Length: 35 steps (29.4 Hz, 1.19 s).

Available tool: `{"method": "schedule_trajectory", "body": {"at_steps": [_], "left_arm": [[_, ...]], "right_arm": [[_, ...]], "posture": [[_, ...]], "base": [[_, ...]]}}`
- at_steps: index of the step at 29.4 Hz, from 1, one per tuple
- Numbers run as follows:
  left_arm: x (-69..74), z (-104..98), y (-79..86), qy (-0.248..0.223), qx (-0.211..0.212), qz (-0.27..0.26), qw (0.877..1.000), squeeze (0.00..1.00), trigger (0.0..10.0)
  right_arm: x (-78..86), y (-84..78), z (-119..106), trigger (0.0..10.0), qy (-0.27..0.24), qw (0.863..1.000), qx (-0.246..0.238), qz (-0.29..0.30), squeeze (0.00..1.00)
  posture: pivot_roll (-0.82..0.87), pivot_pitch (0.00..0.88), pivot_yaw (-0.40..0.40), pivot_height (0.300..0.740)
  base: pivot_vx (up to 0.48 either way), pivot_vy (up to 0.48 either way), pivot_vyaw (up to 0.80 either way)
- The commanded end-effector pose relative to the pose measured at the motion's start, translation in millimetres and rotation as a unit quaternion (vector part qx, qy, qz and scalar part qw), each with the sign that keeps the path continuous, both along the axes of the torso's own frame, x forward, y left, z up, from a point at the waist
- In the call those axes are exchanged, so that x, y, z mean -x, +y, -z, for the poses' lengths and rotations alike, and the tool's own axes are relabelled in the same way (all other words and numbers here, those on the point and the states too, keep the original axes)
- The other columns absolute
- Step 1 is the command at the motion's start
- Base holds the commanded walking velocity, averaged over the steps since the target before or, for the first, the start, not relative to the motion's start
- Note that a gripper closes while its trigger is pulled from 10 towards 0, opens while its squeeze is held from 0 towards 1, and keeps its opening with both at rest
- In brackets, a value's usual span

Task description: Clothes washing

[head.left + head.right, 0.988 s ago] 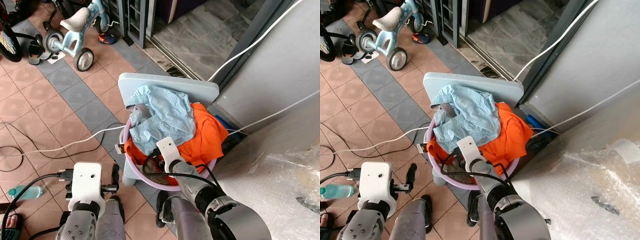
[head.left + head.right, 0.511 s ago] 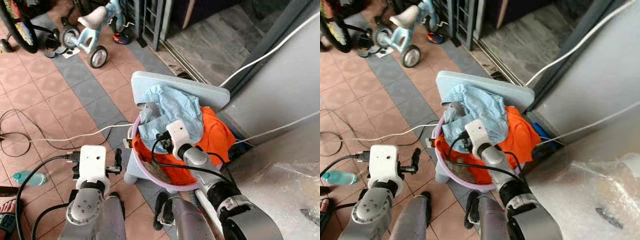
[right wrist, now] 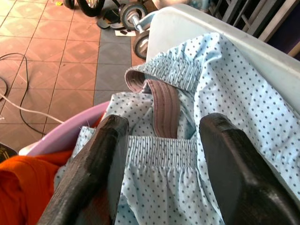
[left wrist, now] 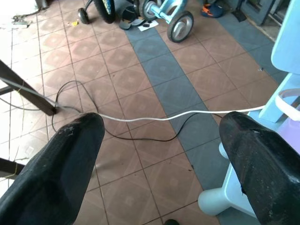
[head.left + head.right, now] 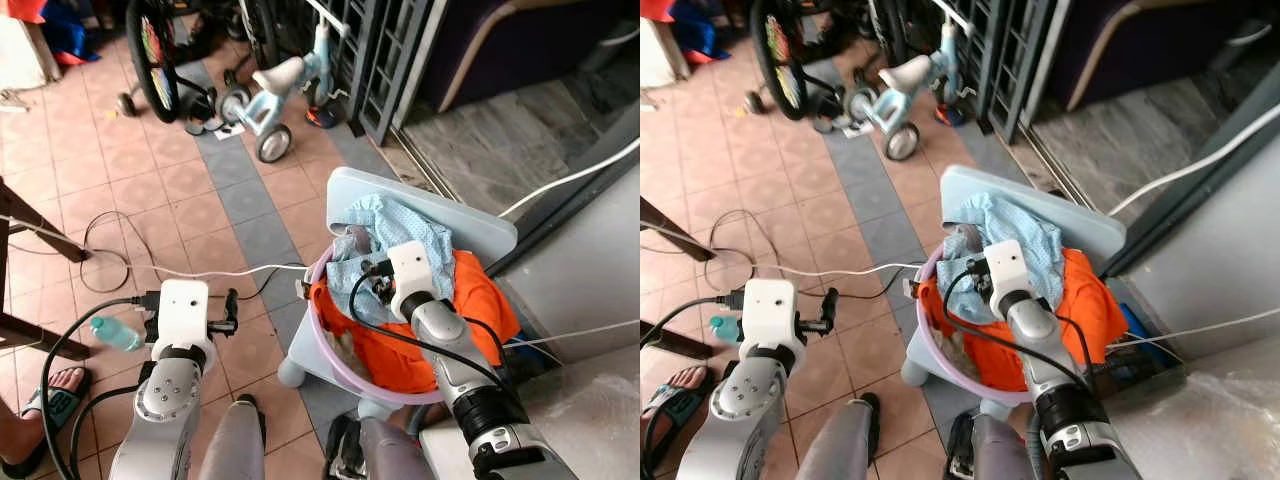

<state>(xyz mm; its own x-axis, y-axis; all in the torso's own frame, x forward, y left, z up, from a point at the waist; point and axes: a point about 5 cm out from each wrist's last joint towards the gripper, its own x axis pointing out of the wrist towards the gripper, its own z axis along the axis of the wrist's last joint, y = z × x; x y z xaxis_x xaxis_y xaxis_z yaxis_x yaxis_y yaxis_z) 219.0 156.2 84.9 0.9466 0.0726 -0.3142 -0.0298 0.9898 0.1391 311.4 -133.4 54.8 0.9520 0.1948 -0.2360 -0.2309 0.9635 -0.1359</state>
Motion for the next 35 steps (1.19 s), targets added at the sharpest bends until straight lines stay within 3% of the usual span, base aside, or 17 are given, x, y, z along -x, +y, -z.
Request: {"method": "schedule_trajectory", "body": {"at_steps": [1,6,9,12,20,24,25,28,35], "left_arm": [[-1.4,5,1.8,0.008,0.002,-0.003,1.000,0.00,10.0],[-8.7,7,3.1,0.006,0.004,0.003,1.000,0.00,10.0],[-13.4,13,0.1,0.019,0.002,0.017,1.000,0.00,10.0],[-12.6,12,-0.3,0.019,0.001,0.020,1.000,0.00,10.0],[18.3,5,12.8,0.022,0.000,0.021,1.000,0.00,10.0],[27.2,4,13.6,0.024,-0.003,0.022,0.999,0.00,10.0],[33.2,-1,10.6,0.022,-0.003,0.021,1.000,0.00,10.0],[39.1,-6,6.9,0.022,-0.001,0.023,0.999,0.00,10.0],[61.5,-17,-5.3,0.037,0.024,0.028,0.999,0.00,10.0]], "right_arm": [[4.0,-7.0,4,10.0,0.008,0.999,-0.011,0.037,0.00],[5.1,-14.0,7,10.0,0.017,0.997,-0.015,0.076,0.00],[3.3,-9.8,22,10.0,0.087,0.991,-0.016,0.102,0.00],[1.9,-7.7,22,10.0,0.089,0.991,-0.020,0.100,0.00],[-17.4,11.7,5,10.0,0.047,0.997,0.005,0.057,0.00],[-18.9,12.6,1,10.0,0.032,0.998,0.009,0.060,0.00],[-22.4,5.8,-3,10.0,0.017,0.997,0.011,0.076,0.00],[-22.6,-1.2,-4,10.0,0.012,0.996,0.015,0.090,0.00],[-1.9,-13.6,8,10.0,0.015,0.994,0.035,0.098,0.00]], "posture": [[0.09,0.032,-0.060,0.740],[0.08,0.006,-0.048,0.740],[0.08,0.010,-0.048,0.740],[0.08,0.016,-0.049,0.740],[0.15,0.160,-0.068,0.740],[0.16,0.172,-0.071,0.740],[0.17,0.231,-0.083,0.740],[0.16,0.253,-0.090,0.740],[0.10,0.371,-0.125,0.740]], "base": [[0.000,0.000,0.00],[0.000,0.000,0.00],[0.000,0.000,0.00],[0.000,0.000,0.00],[0.000,0.000,0.00],[0.000,0.000,0.00],[0.000,0.000,0.00],[0.000,0.000,0.00],[0.000,0.000,0.00]]}}
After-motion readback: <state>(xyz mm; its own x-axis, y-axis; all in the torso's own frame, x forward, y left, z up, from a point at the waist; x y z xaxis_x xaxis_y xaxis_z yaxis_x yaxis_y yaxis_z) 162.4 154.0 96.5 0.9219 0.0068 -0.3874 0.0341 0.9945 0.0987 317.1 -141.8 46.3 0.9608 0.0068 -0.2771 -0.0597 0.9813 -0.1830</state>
